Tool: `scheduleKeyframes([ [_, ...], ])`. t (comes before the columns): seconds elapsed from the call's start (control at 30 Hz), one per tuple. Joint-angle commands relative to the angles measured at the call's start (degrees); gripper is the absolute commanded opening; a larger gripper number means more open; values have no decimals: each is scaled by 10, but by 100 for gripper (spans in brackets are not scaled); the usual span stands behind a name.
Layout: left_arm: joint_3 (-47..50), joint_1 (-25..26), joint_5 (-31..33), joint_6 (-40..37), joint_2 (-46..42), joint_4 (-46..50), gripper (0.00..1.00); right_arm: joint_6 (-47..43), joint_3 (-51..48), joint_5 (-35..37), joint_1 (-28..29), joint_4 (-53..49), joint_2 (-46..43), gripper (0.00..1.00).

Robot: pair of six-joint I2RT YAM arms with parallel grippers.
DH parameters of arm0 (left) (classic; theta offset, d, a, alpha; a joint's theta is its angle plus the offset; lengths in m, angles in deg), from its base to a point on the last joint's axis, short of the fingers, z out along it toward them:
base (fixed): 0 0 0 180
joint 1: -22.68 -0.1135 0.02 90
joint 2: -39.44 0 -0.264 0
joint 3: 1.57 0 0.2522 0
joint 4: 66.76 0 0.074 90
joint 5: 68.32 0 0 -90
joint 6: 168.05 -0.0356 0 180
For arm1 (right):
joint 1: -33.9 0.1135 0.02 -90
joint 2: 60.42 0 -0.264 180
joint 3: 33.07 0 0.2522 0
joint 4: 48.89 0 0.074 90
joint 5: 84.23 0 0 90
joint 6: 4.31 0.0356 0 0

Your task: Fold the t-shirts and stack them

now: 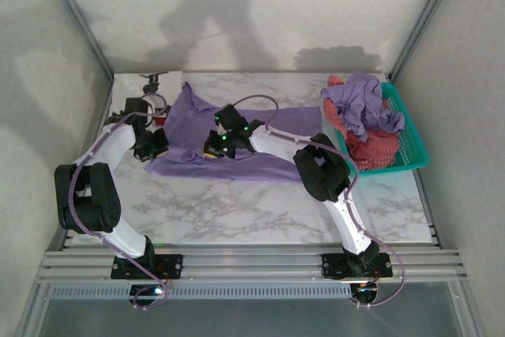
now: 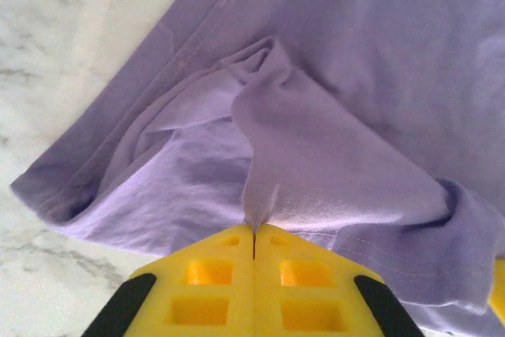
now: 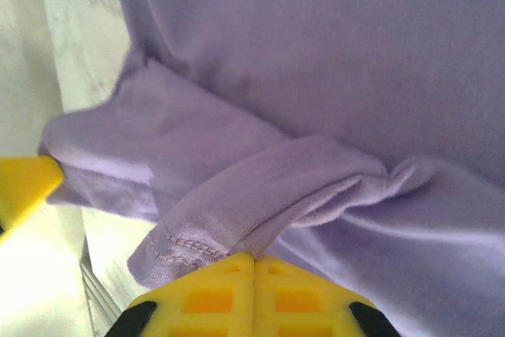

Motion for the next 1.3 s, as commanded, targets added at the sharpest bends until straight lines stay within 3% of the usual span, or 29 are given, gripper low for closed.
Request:
scheduleKeyframes([
  [0.0,-25,-7,-56,16,31,-27,0,-12,37,13,-24,20,27,0],
  [0.17,-75,-8,-121,38,96,-71,0,-34,133,-20,-47,15,91,0],
  [0.2,-89,-11,-136,42,112,-74,1,-47,157,-25,-52,-1,104,10],
  [0.23,-103,-12,-138,44,126,-74,8,-66,179,-27,-54,-22,113,28],
  [0.33,-115,-21,-133,62,136,-100,45,-105,204,-10,-57,-66,108,42],
  [0.43,-100,-31,-116,90,116,-143,48,-127,185,18,-66,-95,70,45],
  [0.57,-50,-41,-100,135,59,-228,40,-155,125,44,-73,-114,1,45],
  [0.73,-23,-40,-119,138,27,-206,53,-167,26,62,-73,-118,-89,46],
  [0.9,27,-26,-133,104,2,-173,31,-167,-55,104,-77,-148,-165,45],
  [0.97,49,-14,-138,90,1,-181,28,-167,-79,103,-80,-150,-182,45],
  [1.1,71,13,-107,82,14,-196,9,-164,-116,97,-87,-143,-202,45],
  [1.27,70,29,-95,92,49,-202,0,-161,-145,97,-91,-137,-215,44],
])
